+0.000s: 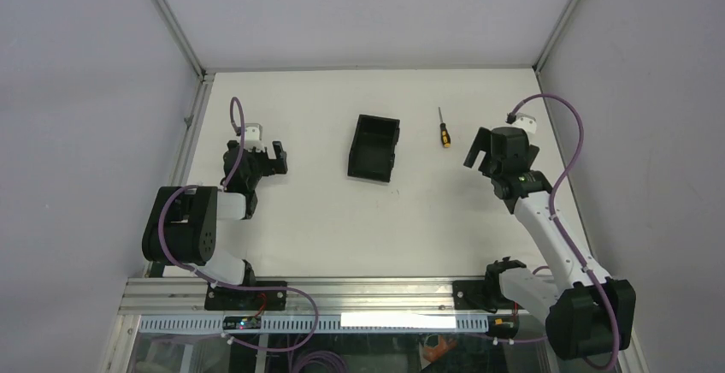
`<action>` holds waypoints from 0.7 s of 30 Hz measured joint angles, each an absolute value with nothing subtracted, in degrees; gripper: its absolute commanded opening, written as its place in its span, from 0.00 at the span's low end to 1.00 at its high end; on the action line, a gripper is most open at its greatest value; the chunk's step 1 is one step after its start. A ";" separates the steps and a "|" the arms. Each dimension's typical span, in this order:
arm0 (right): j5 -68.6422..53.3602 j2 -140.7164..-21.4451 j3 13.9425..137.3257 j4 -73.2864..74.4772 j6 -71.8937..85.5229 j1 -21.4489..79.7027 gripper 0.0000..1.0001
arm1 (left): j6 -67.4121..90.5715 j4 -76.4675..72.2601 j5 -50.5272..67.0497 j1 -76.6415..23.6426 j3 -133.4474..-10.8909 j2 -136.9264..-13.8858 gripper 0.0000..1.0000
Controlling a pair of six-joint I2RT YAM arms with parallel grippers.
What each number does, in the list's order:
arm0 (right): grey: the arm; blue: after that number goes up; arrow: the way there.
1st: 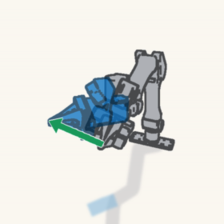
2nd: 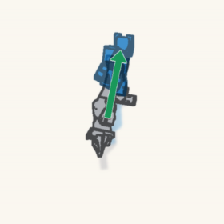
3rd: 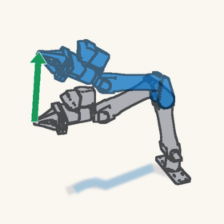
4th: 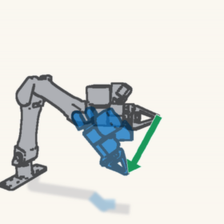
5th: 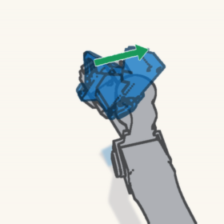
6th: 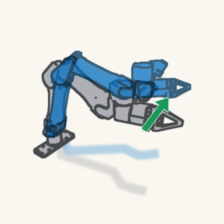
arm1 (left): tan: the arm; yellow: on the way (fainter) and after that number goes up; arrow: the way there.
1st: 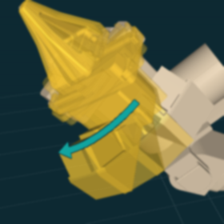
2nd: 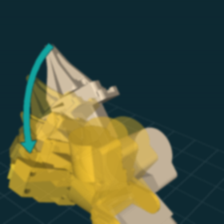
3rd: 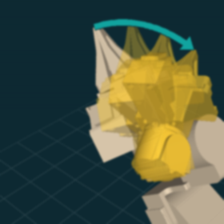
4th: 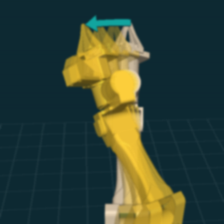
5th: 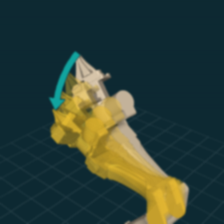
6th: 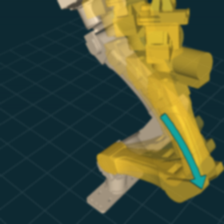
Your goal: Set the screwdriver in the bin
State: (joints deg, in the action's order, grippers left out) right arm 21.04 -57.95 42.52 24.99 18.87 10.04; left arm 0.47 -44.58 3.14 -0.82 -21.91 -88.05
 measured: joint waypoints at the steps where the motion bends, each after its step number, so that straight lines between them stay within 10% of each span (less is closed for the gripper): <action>1: 21.21 -57.69 42.52 24.86 19.07 10.04 0.99 | 0.47 -44.56 3.14 -0.82 -21.91 -88.05 0.99; 12: 19.29 -63.94 49.21 26.74 19.31 10.04 0.99 | 0.47 -44.58 3.14 -0.82 -21.91 -88.05 0.99; 21: 12.84 -96.36 83.24 34.57 15.92 10.04 0.99 | 0.47 -44.56 3.14 -0.82 -21.91 -88.05 0.99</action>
State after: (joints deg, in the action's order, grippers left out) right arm 12.84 -96.36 83.24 34.57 15.92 10.04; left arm 0.47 -44.56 3.14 -0.82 -21.91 -88.05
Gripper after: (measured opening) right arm 0.992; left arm 0.992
